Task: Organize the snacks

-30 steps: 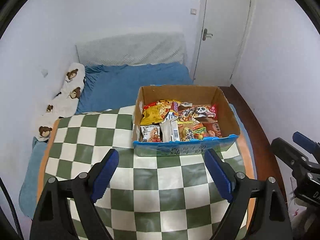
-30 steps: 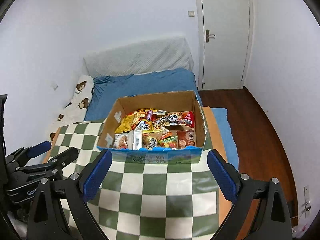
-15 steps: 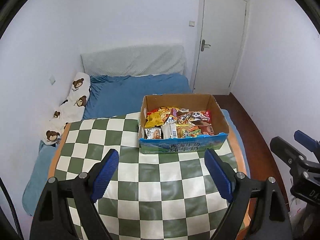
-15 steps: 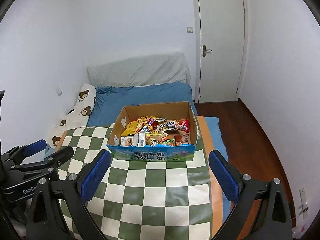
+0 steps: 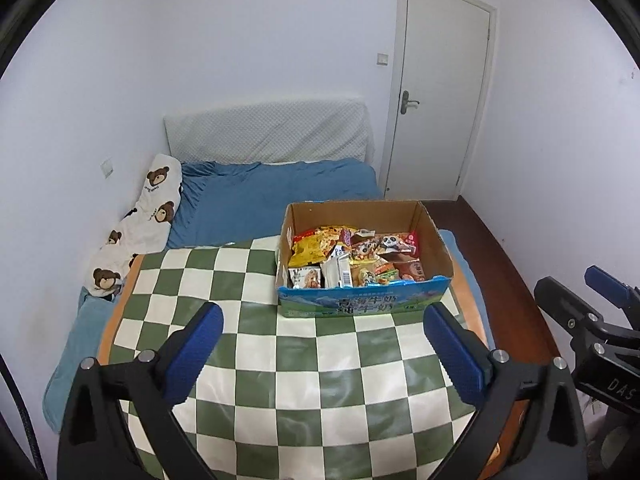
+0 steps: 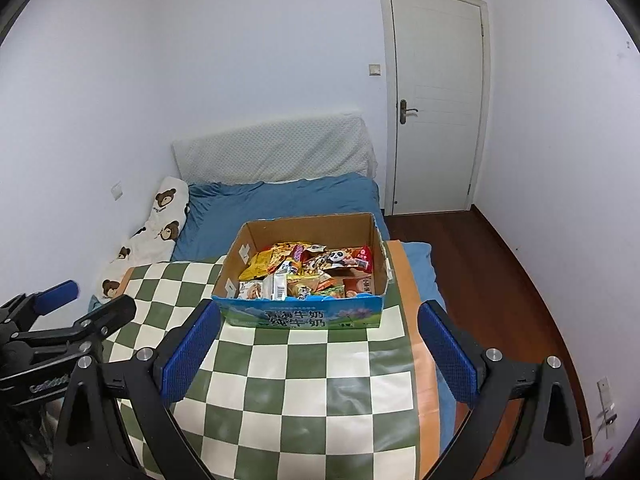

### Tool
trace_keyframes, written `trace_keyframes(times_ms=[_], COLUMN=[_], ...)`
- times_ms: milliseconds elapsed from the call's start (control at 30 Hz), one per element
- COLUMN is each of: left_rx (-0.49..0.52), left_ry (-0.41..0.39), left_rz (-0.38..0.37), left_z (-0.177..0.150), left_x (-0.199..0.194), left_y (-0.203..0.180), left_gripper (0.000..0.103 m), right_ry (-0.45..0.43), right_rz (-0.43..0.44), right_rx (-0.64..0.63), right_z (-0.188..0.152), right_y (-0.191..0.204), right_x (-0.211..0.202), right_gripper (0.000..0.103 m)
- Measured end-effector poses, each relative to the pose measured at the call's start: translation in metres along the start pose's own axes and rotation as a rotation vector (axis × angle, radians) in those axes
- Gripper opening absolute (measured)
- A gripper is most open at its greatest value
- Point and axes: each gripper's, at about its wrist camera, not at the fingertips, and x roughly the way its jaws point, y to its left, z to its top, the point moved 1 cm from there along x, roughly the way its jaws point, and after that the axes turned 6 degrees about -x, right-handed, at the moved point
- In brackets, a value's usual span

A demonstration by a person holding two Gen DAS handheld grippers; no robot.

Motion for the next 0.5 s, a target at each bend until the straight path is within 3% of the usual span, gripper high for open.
trace_keyframes(times_ms=[500], left_rx=[-0.009], left_ry=[-0.004], left_rz=[0.052], left_z=[0.027], left_x=[0.053], left_y=[-0.003], left_gripper=[0.103], right_ry=[0.012], right_rz=[-0.063], right_rx=[0.006], right_z=[0.015], right_y=[-0.013], right_x=[0.054], right_gripper=[0.102])
